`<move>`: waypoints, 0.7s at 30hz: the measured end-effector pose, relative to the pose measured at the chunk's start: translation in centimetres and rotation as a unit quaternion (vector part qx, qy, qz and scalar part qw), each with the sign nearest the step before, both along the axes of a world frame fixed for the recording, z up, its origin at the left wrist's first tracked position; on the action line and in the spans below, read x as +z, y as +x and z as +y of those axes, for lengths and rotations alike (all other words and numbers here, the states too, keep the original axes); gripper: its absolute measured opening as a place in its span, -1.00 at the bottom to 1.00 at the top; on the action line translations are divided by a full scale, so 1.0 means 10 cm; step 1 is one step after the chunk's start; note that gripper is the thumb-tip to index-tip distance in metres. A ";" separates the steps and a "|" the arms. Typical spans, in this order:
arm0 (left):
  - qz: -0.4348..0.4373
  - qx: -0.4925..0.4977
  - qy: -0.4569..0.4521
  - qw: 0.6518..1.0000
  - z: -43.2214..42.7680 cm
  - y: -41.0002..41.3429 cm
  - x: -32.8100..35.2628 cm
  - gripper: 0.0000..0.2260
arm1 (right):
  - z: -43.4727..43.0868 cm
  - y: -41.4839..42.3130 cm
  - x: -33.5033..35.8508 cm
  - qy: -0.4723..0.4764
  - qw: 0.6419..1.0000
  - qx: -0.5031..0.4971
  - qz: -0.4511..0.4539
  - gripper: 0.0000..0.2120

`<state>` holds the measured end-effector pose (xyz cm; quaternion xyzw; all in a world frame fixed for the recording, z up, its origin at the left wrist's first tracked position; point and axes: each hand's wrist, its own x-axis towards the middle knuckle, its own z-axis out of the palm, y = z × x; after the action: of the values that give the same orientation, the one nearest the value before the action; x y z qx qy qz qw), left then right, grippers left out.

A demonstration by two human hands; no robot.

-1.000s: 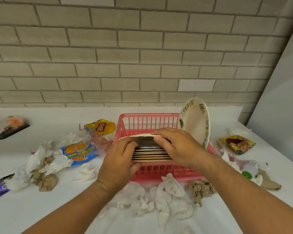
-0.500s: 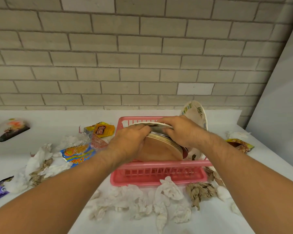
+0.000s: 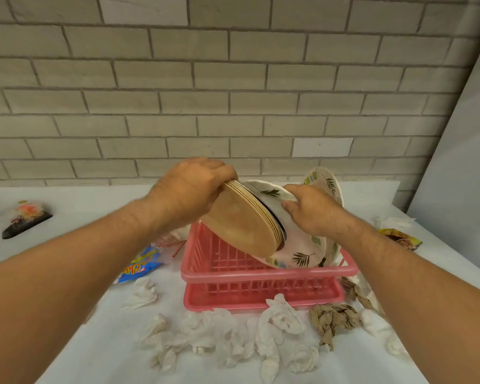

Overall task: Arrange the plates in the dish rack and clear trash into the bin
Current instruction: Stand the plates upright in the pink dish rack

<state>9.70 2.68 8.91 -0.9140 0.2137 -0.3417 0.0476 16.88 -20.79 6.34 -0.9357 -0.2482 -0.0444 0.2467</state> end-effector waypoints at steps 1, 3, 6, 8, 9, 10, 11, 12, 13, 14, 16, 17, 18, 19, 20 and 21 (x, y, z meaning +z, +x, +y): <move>-0.014 -0.002 0.007 1.000 0.03 0.01 0.05 -0.81 | 0.00 0.01 0.02 0.010 1.000 -0.007 -0.001 -0.84; -0.037 -0.013 0.026 0.999 0.10 0.03 0.10 -0.79 | -0.01 0.03 0.06 0.036 0.999 -0.023 -0.018 -0.82; -0.044 -0.017 0.086 0.995 0.20 0.09 0.10 -0.77 | -0.04 0.03 0.18 0.062 0.995 -0.049 -0.059 -0.77; -0.041 -0.008 0.127 0.991 0.28 0.13 0.05 -0.73 | -0.06 0.03 0.25 0.068 0.993 -0.064 -0.077 -0.75; -0.038 -0.006 0.142 0.989 0.33 0.15 0.02 -0.70 | -0.08 0.02 0.27 0.070 0.992 -0.073 -0.082 -0.76; -0.037 -0.005 0.154 0.987 0.37 0.16 -0.01 -0.66 | -0.09 0.01 0.29 0.072 0.990 -0.083 -0.085 -0.77; -0.036 -0.005 0.159 0.987 0.40 0.16 -0.05 -0.63 | -0.10 0.01 0.30 0.074 0.989 -0.093 -0.085 -0.77; -0.034 -0.005 0.157 0.987 0.42 0.16 -0.08 -0.61 | -0.11 0.01 0.30 0.076 0.988 -0.103 -0.085 -0.78; -0.035 -0.011 0.147 0.988 0.42 0.15 -0.10 -0.60 | -0.12 0.01 0.30 0.079 0.987 -0.112 -0.084 -0.78; -0.038 -0.021 0.136 0.990 0.41 0.15 -0.13 -0.60 | -0.12 0.01 0.30 0.081 0.986 -0.122 -0.083 -0.78; -0.045 -0.045 0.121 0.991 0.38 0.16 -0.19 -0.63 | -0.13 0.01 0.30 0.087 0.983 -0.141 -0.083 -0.78; -0.052 -0.058 0.120 0.990 0.37 0.18 -0.24 -0.65 | -0.13 0.00 0.30 0.090 0.981 -0.151 -0.085 -0.78; -0.056 -0.069 0.121 0.989 0.37 0.21 -0.30 -0.66 | -0.13 0.01 0.31 0.090 0.979 -0.160 -0.089 -0.76; -0.054 -0.076 0.118 0.989 0.38 0.24 -0.35 -0.66 | -0.14 0.01 0.31 0.089 0.977 -0.170 -0.097 -0.75; -0.048 -0.076 0.113 0.989 0.39 0.26 -0.41 -0.66 | -0.14 0.01 0.32 0.085 0.974 -0.178 -0.107 -0.73; -0.042 -0.071 0.105 0.991 0.40 0.28 -0.47 -0.64 | -0.14 0.01 0.33 0.081 0.972 -0.186 -0.115 -0.72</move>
<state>12.46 6.68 4.21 -0.8712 0.3105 -0.3580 0.1281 16.97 -22.21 9.68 -0.9309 -0.0925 -0.2169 0.2790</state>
